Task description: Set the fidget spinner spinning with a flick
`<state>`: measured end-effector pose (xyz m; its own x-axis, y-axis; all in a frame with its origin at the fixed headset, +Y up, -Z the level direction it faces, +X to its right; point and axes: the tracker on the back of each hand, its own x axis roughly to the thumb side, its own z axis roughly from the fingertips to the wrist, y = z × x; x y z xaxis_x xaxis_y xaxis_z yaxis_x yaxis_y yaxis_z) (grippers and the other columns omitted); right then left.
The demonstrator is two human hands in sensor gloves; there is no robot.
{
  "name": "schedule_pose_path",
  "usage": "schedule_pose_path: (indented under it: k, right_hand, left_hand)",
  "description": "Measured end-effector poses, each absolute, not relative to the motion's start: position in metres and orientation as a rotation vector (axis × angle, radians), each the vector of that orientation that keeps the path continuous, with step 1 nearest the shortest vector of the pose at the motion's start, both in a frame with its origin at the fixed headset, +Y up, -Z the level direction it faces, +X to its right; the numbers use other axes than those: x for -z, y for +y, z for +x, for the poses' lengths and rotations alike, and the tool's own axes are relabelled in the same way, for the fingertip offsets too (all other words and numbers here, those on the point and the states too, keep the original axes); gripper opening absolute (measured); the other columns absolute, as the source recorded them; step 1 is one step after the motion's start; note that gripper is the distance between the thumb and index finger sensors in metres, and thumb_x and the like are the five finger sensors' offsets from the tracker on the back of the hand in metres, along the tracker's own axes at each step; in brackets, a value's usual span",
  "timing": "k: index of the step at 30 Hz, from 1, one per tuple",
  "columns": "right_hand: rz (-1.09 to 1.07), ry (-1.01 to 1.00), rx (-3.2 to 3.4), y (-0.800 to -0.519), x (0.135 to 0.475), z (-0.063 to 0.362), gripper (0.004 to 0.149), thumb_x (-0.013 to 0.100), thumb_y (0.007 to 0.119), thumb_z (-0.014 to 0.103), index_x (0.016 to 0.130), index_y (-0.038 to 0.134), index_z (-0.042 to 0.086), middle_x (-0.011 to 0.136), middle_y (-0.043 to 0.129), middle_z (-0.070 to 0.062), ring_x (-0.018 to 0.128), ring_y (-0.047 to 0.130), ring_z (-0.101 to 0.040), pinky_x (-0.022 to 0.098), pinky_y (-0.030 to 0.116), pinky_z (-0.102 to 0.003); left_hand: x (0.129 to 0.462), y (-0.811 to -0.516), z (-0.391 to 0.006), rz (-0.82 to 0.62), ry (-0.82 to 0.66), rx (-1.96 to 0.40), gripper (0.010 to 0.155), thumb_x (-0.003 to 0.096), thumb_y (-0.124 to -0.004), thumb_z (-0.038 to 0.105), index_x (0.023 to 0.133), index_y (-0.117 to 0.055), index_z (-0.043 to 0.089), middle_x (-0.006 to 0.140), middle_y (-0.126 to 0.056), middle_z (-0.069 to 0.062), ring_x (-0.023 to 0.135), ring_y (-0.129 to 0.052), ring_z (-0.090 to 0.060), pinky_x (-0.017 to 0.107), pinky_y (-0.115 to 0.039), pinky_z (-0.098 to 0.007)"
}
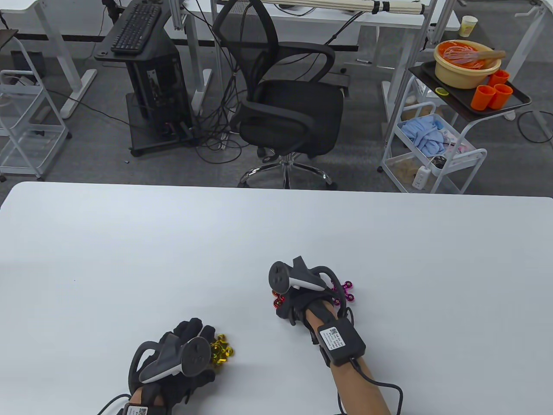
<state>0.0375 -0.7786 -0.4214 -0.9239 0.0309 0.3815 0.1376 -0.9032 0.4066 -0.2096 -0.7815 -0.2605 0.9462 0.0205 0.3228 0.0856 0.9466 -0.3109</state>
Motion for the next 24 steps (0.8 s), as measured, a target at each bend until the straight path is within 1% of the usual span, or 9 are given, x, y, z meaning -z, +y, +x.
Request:
schedule_pose_path:
  k: [4,7,12,17,20,24]
  right_hand:
    - [-0.613,-0.613,2.980,-0.779,0.422,0.036,0.076,0.043,0.081,0.044,0.100,0.039,0.020,0.109,0.040,-0.011,0.099,0.046,-0.044,0.074,0.032,-0.068]
    - [-0.642,-0.562,2.989,-0.780,0.421,0.034,0.075,0.042,0.083,0.043,0.099,0.043,0.017,0.106,0.046,-0.013,0.095,0.052,-0.044,0.074,0.035,-0.068]
    - [-0.665,-0.405,2.978,-0.779,0.415,0.031,0.075,0.039,0.086,0.047,0.096,0.052,0.012,0.099,0.060,-0.016,0.084,0.067,-0.047,0.070,0.047,-0.068]
    - [-0.672,-0.330,3.011,-0.776,0.409,0.033,0.078,0.036,0.089,0.048,0.095,0.054,0.012,0.095,0.066,-0.017,0.079,0.072,-0.047,0.067,0.052,-0.069]
    - [-0.730,-0.266,3.064,-0.769,0.395,0.035,0.078,0.036,0.089,0.049,0.095,0.054,0.011,0.096,0.066,-0.017,0.079,0.072,-0.047,0.067,0.053,-0.069]
    - [-0.893,-0.173,3.113,-0.753,0.360,0.033,0.079,0.036,0.089,0.050,0.096,0.055,0.011,0.096,0.066,-0.017,0.080,0.073,-0.048,0.067,0.054,-0.069]
  left_hand:
    - [0.261,-0.781,-0.210,-0.329,-0.327,0.035,0.088,0.0375,-0.068,0.061,0.100,-0.019,0.024,0.112,-0.015,-0.017,0.105,-0.031,-0.041,0.074,-0.041,-0.063]
    - [0.261,-0.781,-0.210,-0.329,-0.325,0.036,0.087,0.0375,-0.068,0.061,0.100,-0.019,0.024,0.111,-0.015,-0.017,0.105,-0.031,-0.041,0.074,-0.041,-0.063]
    - [0.261,-0.781,-0.210,-0.322,-0.323,0.032,0.087,0.0377,-0.068,0.061,0.100,-0.019,0.024,0.111,-0.015,-0.017,0.105,-0.031,-0.041,0.074,-0.041,-0.063]
    - [0.261,-0.780,-0.209,-0.314,-0.321,0.041,0.087,0.0377,-0.068,0.061,0.100,-0.020,0.024,0.111,-0.015,-0.017,0.105,-0.031,-0.041,0.074,-0.041,-0.063]
    - [0.261,-0.778,-0.210,-0.305,-0.322,0.036,0.087,0.0377,-0.068,0.061,0.100,-0.020,0.024,0.111,-0.015,-0.017,0.105,-0.031,-0.042,0.074,-0.041,-0.063]
    - [0.261,-0.777,-0.212,-0.297,-0.319,0.035,0.087,0.0377,-0.068,0.061,0.100,-0.020,0.024,0.111,-0.015,-0.017,0.105,-0.031,-0.041,0.074,-0.041,-0.063]
